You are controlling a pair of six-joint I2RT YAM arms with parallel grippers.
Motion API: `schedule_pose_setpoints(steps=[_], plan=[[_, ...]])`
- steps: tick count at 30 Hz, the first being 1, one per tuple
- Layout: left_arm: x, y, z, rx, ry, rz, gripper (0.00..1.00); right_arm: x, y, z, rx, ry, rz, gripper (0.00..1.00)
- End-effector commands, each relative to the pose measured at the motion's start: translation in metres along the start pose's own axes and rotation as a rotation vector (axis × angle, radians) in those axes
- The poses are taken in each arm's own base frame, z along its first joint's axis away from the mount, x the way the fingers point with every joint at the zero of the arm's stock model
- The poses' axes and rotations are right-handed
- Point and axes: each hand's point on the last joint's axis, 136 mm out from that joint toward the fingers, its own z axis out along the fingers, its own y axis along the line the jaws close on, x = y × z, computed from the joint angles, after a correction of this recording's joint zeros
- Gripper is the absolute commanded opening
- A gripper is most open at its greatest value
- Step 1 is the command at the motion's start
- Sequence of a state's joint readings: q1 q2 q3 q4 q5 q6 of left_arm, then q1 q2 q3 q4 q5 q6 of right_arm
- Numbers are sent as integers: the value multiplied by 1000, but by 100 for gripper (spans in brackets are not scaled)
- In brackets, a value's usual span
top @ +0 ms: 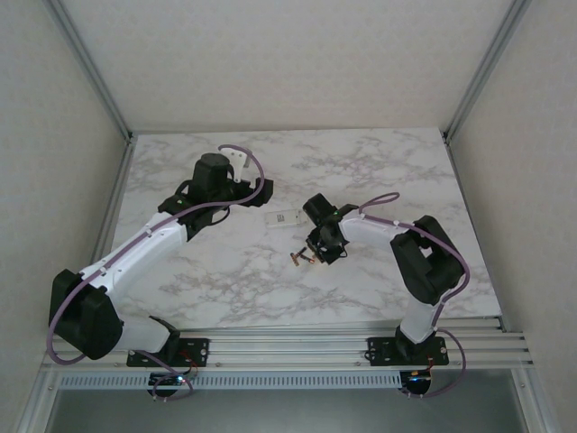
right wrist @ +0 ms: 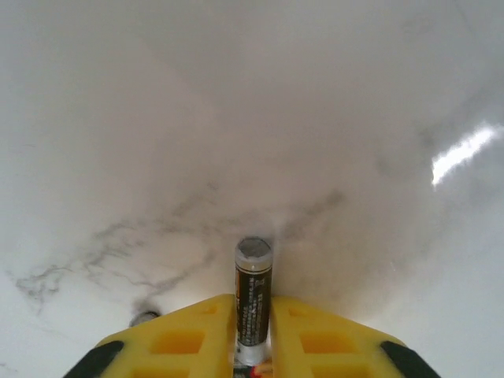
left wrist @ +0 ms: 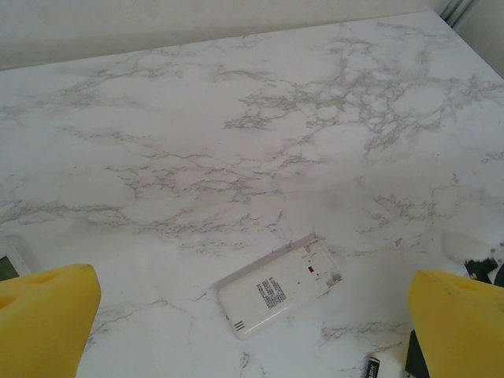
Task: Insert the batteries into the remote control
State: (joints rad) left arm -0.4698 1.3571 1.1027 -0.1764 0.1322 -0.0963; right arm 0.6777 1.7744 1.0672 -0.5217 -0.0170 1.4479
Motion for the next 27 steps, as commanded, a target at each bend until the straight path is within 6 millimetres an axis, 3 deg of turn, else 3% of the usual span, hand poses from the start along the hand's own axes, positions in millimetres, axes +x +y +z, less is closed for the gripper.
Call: schedule_pose_setpoints(steps=[1, 4, 6, 9, 17, 22, 27], plan=[[-1, 2, 1, -24, -7, 29, 100, -34, 26, -32, -115, -192, -294, 14], [-2, 6, 1, -46, -9, 35, 99, -38, 48, -54, -148, -251, -597, 11], [-2, 7, 1, -51, -9, 37, 100, -25, 65, -61, -192, -211, -795, 11], [-1, 7, 3, -52, -6, 34, 100, -17, 81, -62, -203, -162, -941, 10], [3, 10, 6, -64, 8, 38, 100, -27, 113, -32, -185, -51, -951, 6], [3, 9, 6, -64, 7, 42, 100, -42, 115, -10, -126, -41, -925, 6], [4, 8, 7, -59, 11, 43, 100, -40, 113, -2, -126, -5, -916, 10]])
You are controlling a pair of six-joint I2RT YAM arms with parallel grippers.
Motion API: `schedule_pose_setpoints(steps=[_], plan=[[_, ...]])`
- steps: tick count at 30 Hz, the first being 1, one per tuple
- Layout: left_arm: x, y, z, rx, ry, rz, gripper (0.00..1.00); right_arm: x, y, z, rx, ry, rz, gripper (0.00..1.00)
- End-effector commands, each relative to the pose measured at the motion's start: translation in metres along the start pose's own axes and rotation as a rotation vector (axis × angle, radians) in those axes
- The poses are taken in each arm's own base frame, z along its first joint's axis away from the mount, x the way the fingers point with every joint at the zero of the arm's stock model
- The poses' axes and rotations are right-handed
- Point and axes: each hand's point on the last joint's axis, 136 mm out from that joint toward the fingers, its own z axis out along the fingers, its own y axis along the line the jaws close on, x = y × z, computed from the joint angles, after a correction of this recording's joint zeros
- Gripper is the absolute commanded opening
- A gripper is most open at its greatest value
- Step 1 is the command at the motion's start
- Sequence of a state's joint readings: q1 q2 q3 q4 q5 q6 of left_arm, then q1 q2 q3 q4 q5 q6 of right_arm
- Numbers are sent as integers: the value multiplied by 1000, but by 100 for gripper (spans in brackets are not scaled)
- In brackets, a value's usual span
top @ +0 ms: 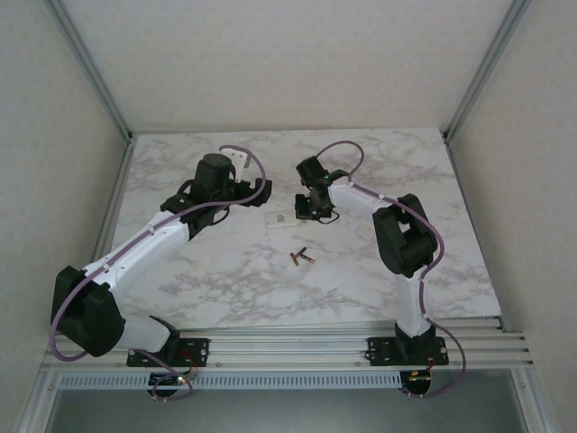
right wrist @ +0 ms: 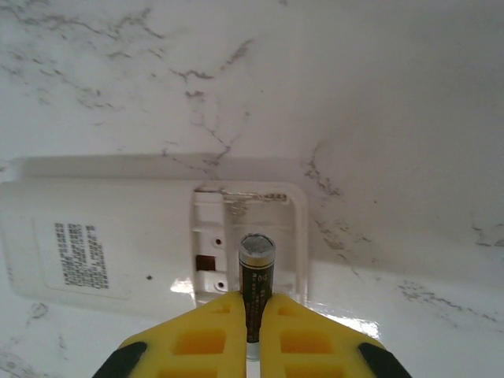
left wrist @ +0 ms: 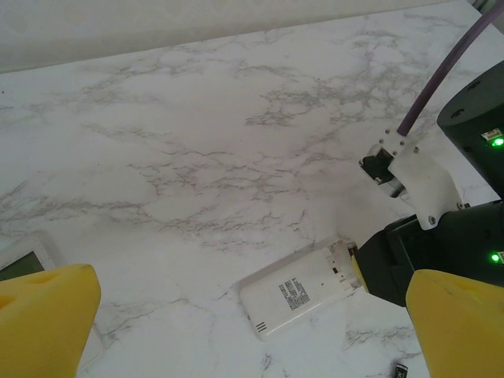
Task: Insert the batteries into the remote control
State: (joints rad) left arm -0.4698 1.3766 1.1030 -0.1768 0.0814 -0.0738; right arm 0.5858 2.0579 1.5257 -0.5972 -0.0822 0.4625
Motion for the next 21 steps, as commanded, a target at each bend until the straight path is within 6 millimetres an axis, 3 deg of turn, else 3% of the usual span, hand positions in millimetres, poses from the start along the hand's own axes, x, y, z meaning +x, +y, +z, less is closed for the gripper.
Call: schedule_pose_setpoints(steps=[1, 10, 17, 21], plan=[[0, -2, 1, -4, 3, 19, 100, -1, 6, -3, -24, 23, -9, 12], [1, -2, 2, -3, 5, 20, 100, 5, 7, 7, -41, 51, 14, 23], [7, 0, 9, -12, 27, 23, 100, 1, 6, -3, -36, 21, 14, 22], [16, 0, 19, -17, 81, -52, 100, 4, 5, 1, -43, 23, 9, 19]])
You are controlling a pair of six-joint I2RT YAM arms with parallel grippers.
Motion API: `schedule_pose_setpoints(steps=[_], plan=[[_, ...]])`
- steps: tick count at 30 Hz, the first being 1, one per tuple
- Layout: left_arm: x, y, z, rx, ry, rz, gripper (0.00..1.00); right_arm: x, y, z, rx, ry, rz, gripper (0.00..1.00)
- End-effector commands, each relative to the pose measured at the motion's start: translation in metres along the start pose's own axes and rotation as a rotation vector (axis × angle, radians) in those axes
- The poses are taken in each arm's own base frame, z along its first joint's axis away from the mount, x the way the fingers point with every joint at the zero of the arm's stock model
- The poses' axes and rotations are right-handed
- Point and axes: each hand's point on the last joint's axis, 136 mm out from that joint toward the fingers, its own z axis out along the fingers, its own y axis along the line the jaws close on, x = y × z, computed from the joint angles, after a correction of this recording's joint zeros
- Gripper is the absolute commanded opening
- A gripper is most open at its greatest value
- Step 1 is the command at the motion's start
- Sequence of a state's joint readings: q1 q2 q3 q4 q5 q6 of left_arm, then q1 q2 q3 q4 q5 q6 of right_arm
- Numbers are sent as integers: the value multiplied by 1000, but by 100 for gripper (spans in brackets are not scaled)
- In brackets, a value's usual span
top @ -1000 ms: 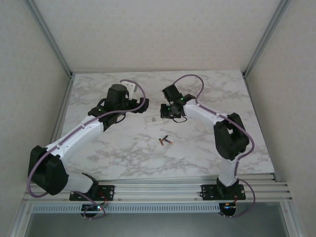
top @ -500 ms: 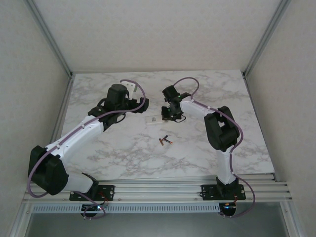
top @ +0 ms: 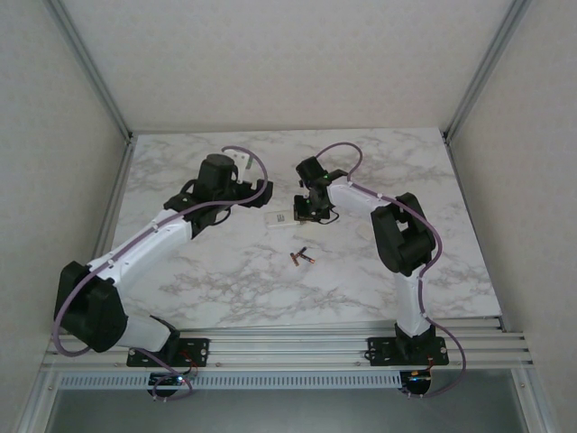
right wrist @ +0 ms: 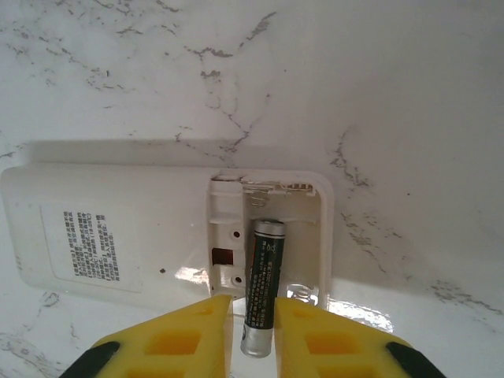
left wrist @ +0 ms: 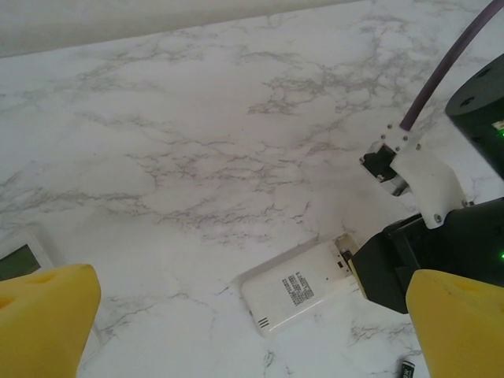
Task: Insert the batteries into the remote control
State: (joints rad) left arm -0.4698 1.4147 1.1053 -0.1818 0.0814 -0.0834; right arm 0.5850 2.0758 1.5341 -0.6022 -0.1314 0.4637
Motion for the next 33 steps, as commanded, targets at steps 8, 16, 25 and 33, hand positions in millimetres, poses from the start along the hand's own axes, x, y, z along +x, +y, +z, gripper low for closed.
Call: schedule_pose_setpoints(steps=[8, 16, 25, 33], plan=[[22, 7, 23, -46, 96, -366, 100, 3, -2, 13, -16, 7, 3, 14], [88, -14, 71, 87, 261, -480, 96, 0, 0, 17, -37, -10, -42, 12], [132, -18, 106, 84, 390, -479, 69, -17, 12, -39, -82, -147, -14, 20], [144, -7, 122, 28, 423, -468, 58, -7, -2, -20, -65, -115, 23, 27]])
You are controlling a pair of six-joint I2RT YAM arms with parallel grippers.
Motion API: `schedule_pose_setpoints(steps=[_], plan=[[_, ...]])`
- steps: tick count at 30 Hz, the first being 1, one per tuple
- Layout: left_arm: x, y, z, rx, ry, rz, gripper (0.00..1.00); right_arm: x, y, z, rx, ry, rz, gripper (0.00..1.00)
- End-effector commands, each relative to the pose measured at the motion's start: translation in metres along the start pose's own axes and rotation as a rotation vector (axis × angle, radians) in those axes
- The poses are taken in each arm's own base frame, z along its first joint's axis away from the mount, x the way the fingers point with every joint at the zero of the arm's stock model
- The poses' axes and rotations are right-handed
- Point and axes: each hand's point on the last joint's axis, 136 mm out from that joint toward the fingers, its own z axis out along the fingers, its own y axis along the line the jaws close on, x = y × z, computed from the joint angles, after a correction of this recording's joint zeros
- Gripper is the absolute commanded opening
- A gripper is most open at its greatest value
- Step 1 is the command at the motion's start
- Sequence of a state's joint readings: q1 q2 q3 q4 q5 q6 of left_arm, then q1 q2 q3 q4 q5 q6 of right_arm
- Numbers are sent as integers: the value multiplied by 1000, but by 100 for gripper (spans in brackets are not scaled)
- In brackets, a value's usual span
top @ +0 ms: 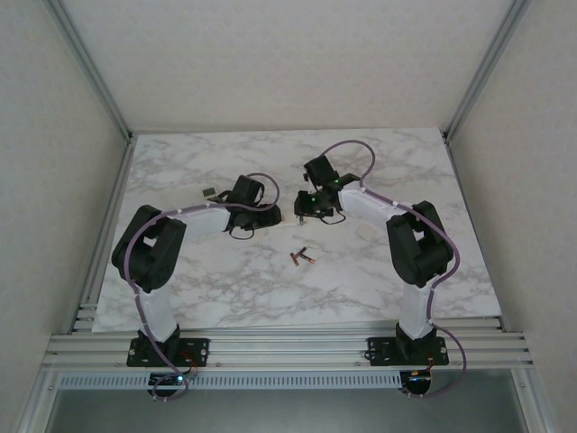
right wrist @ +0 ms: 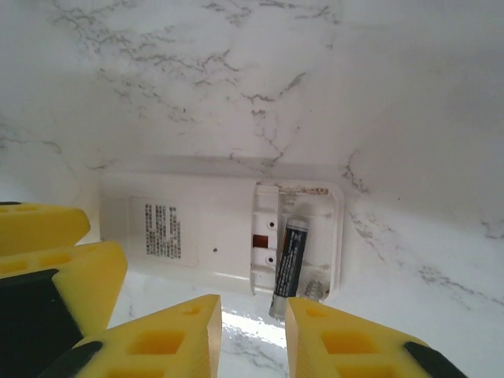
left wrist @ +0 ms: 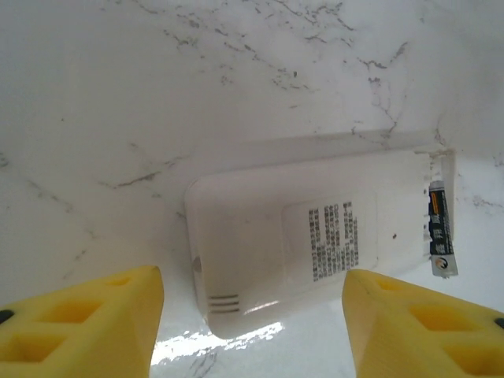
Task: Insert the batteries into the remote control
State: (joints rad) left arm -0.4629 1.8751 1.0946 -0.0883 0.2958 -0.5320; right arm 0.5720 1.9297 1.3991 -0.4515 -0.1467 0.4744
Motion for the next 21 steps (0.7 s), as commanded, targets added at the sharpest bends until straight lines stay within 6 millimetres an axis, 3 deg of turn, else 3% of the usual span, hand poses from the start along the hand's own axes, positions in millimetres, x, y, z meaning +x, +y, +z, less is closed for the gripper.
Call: schedule_pose_setpoints(steps=[1, 9, 21], plan=[[-7, -1, 4, -1, -6, 5, 57, 8, -11, 15, 21, 32, 30, 27], [-7, -4, 13, 12, 17, 8, 49, 13, -12, 34, 8, 74, 35, 20], [-4, 0, 17, 2, 24, 2, 46, 21, -13, 42, -8, 95, 33, 13]])
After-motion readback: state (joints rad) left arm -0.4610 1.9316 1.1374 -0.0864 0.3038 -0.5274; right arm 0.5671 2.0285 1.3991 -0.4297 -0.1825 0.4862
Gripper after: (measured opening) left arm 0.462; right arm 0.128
